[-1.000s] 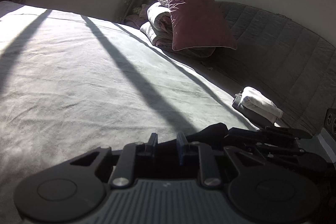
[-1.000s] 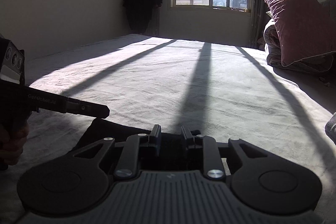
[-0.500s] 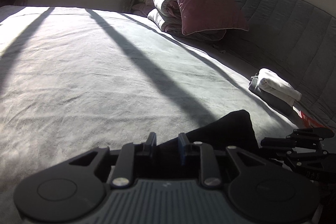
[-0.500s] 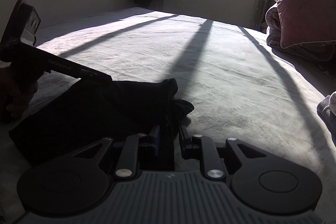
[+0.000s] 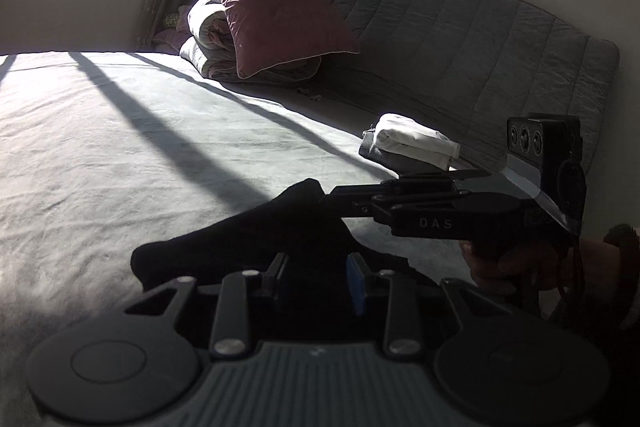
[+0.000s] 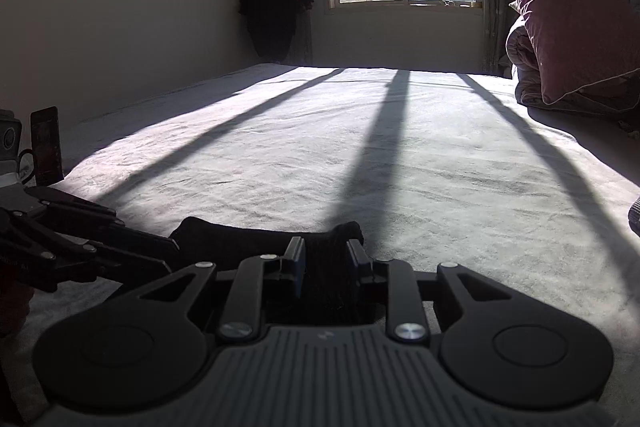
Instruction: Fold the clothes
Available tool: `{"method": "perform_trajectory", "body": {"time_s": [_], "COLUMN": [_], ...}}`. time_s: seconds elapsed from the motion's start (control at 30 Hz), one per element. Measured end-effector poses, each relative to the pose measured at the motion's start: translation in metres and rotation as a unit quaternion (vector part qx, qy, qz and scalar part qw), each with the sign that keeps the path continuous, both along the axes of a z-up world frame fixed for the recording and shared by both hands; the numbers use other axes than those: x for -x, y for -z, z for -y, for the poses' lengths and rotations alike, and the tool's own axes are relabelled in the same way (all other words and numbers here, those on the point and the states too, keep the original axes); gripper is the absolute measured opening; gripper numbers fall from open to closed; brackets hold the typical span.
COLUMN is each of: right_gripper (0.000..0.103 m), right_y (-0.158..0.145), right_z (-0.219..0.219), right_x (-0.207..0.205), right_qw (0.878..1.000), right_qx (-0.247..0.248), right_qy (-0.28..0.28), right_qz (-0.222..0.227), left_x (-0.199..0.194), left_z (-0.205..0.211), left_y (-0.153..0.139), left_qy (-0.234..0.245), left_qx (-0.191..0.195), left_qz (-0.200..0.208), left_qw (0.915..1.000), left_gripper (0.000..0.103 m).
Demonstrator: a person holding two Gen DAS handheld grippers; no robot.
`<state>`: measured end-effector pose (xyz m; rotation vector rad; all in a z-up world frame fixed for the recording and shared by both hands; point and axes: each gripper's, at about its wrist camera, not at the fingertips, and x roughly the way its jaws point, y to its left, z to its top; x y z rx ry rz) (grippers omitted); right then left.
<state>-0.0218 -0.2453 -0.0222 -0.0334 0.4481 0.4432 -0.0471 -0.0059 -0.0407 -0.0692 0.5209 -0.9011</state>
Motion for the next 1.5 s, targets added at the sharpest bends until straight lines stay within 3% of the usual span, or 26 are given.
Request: {"method": "perform_trajectory", "body": {"time_s": [0.27,0.4,0.57,0.7,0.8,0.93,1.1,1.33,1.5], "right_gripper": [0.027,0.024,0.024,0.035,0.052,0.057,0.058,0.058,0.057], "right_y": [0.016,0.023,0.014,0.006,0.002,-0.004,-0.004,0.001,0.014], "right_z": [-0.004,-0.004,0.000,0.012,0.023,0.036,0.051,0.069,0.074], "right_x": [-0.019,-0.024,-0.018,-0.010,-0.002,0.012,0.026,0.030,0.028], "right_qw": [0.999,0.997,0.996,0.993,0.987,0.980,0.965,0.927,0.910], "right_qx": [0.028,0.033,0.008,-0.041,-0.075,-0.100,-0.148,-0.231,-0.233], "right_qy": [0.030,0.042,0.048,0.051,0.058,0.064,0.053,0.036,0.041], "right_qz": [-0.034,-0.055,-0.069,-0.102,-0.129,-0.157,-0.211,-0.292,-0.341], "left_x": [0.027,0.042,0.036,0.024,0.015,-0.001,-0.043,-0.115,-0.148], "left_z": [0.028,0.033,0.020,0.008,0.002,0.002,0.005,0.033,0.060], "left_y": [0.025,0.031,0.022,0.016,0.013,0.000,-0.014,-0.012,0.000], "left_qy": [0.107,0.129,0.133,0.098,0.067,0.029,0.006,0.013,0.033], "left_qx": [-0.058,-0.073,-0.053,-0.037,-0.032,-0.052,-0.065,-0.096,-0.106], "left_qz": [-0.031,-0.018,-0.039,-0.049,-0.052,-0.033,-0.042,-0.087,-0.138], "left_qw": [0.9920,0.9888,0.9889,0.9933,0.9959,0.9977,0.9970,0.9914,0.9842], "left_gripper": [0.031,0.040,0.043,0.050,0.052,0.058,0.069,0.071,0.072]}}
